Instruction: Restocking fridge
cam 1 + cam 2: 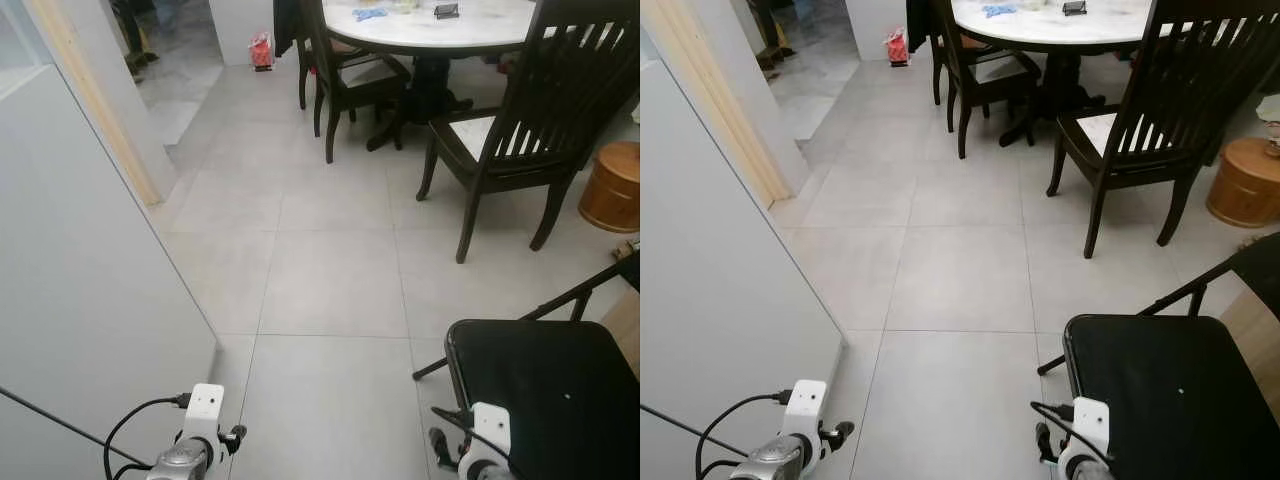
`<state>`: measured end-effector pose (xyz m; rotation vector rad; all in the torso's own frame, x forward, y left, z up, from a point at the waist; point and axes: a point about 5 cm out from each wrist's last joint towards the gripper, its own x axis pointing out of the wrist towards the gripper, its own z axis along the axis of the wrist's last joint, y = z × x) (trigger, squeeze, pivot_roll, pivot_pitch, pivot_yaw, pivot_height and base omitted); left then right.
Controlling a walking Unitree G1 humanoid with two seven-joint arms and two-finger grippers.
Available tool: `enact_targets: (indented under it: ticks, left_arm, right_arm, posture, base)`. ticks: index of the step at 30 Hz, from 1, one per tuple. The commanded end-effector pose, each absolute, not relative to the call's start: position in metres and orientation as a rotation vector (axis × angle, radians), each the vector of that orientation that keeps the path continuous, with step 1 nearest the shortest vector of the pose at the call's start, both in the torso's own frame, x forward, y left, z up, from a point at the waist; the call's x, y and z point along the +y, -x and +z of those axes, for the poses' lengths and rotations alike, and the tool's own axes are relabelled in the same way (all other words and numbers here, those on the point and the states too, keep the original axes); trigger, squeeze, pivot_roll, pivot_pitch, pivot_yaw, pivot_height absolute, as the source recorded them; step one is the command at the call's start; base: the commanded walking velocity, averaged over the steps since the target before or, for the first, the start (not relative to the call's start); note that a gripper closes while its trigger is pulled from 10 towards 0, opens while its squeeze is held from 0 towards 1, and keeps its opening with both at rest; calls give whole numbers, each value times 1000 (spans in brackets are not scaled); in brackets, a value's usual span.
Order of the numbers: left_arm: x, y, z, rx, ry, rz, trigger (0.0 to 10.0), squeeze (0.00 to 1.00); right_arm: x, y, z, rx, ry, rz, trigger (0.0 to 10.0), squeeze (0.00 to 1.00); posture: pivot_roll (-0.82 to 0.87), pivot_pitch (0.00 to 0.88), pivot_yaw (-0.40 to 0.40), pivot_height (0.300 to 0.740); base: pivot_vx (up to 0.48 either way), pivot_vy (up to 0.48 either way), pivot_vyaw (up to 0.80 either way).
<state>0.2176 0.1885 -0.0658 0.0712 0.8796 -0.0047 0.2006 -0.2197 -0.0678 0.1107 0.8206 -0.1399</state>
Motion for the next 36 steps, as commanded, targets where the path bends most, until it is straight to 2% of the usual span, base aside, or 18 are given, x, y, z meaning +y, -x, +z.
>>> enact_targets:
  ticks: [1,7,13,16,20,22,27,36]
  left_arm:
    - [201,-203,-73,938,-80,33,10000,0]
    - [205,-189,-79,985,-112,21,10000,0]
    - [202,-186,-81,993,-112,14,10000,0]
    - [197,-190,-80,987,-101,2,10000,0]
    - [192,-191,-80,983,-80,-10,10000,0]
    - [190,-189,-81,990,-80,-20,10000,0]
    - [191,-180,-86,1022,-81,-8,10000,0]
    - [193,-177,-87,1033,-79,-5,10000,0]
  right_arm:
    - [-216,-207,-65,808,-79,-98,10000,0]
    - [-209,-213,-63,817,15,-3,10000,0]
    - [-204,-206,-68,837,-68,-81,10000,0]
    - [-198,-193,-77,872,-153,-149,10000,0]
    - [-202,-188,-78,849,-194,-211,10000,0]
    - [-215,-189,-76,826,-266,-330,10000,0]
    - [-219,-192,-73,844,-110,-207,10000,0]
    - [-221,-187,-76,866,-109,-289,10000,0]
  posture:
    - [-122,2,79,740]
    - [-115,0,70,740]
    - [-112,0,61,740]
    - [-107,0,42,740]
    - [-104,0,28,740]
    - [-108,0,21,740]
    - [-128,0,-12,740]
    - [-123,0,9,740]
  base:
    - [0,0,0]
    - [0,0,0]
    - [0,0,0]
    - [0,0,0]
    - [0,0,0]
    - [0,0,0]
    - [0,0,0]
    - [0,0,0]
